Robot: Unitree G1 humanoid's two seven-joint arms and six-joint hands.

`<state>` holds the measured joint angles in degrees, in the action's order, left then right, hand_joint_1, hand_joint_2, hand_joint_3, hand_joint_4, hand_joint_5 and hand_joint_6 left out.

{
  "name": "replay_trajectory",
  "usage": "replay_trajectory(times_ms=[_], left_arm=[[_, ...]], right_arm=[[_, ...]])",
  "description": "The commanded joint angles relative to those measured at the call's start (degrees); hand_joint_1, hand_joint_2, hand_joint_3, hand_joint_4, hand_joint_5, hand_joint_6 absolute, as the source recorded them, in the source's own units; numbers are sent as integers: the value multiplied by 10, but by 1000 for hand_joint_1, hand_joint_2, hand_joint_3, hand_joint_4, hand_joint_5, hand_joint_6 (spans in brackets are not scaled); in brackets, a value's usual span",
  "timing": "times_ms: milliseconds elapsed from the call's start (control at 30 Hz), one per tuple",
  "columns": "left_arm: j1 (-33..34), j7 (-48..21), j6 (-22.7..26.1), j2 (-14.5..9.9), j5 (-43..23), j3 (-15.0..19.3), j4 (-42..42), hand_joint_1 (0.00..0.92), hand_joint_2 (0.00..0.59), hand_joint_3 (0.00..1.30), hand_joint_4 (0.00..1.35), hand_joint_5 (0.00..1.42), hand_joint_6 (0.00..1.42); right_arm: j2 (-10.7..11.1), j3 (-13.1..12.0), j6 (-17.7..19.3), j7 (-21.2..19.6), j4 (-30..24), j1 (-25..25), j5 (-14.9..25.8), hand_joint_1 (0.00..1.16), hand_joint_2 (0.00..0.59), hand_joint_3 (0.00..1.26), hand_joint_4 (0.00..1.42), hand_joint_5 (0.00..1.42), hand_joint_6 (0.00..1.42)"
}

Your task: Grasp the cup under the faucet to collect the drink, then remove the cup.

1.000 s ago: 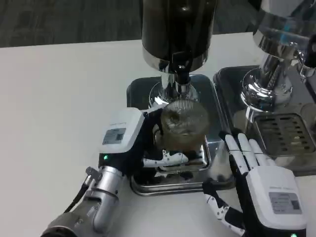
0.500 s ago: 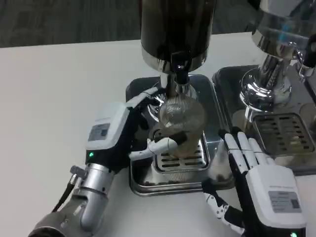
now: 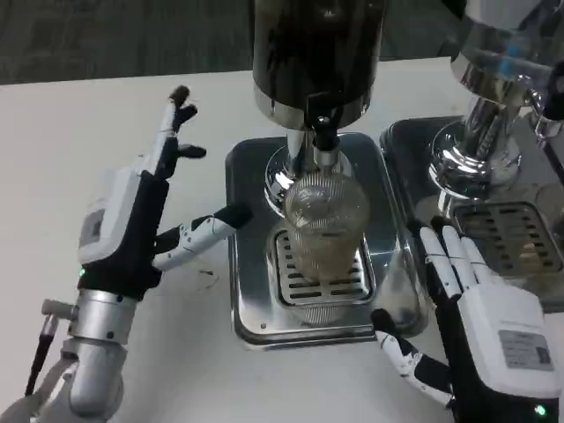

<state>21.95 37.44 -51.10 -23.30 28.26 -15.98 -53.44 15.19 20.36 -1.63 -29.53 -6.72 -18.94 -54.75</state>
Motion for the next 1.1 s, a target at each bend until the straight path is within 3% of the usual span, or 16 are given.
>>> replay_trajectory(times_ms=[33, 333, 433, 667, 833, 1100], left_arm=[[-20, -86, -32, -15, -68, 36, 68, 0, 0, 0, 0, 145, 31], [-34, -296, -51, -20, -215, 75, 170, 0, 41, 0, 0, 72, 11], [-28, -350, -55, -23, -229, 80, 192, 0, 55, 0, 0, 70, 32], [-8, -466, -45, 4, -290, 76, 211, 0, 72, 0, 0, 58, 58], [13, -506, -36, 22, -284, 84, 203, 0, 108, 0, 0, 128, 103], [42, -536, -26, 52, -274, 83, 165, 0, 117, 1, 0, 134, 107]], right_arm=[[5, -15, 15, 3, 15, 9, 28, 460, 366, 47, 2, 53, 231], [6, -25, 28, 11, 28, 31, 60, 441, 347, 25, 0, 39, 217], [7, -25, 28, 12, 29, 32, 60, 438, 345, 25, 0, 39, 216], [5, -24, 26, 11, 29, 33, 56, 434, 344, 25, 0, 39, 216], [3, -26, 23, 8, 26, 29, 56, 431, 343, 25, 0, 39, 215], [-2, -25, 19, 1, 24, 23, 50, 431, 343, 25, 0, 39, 215]])
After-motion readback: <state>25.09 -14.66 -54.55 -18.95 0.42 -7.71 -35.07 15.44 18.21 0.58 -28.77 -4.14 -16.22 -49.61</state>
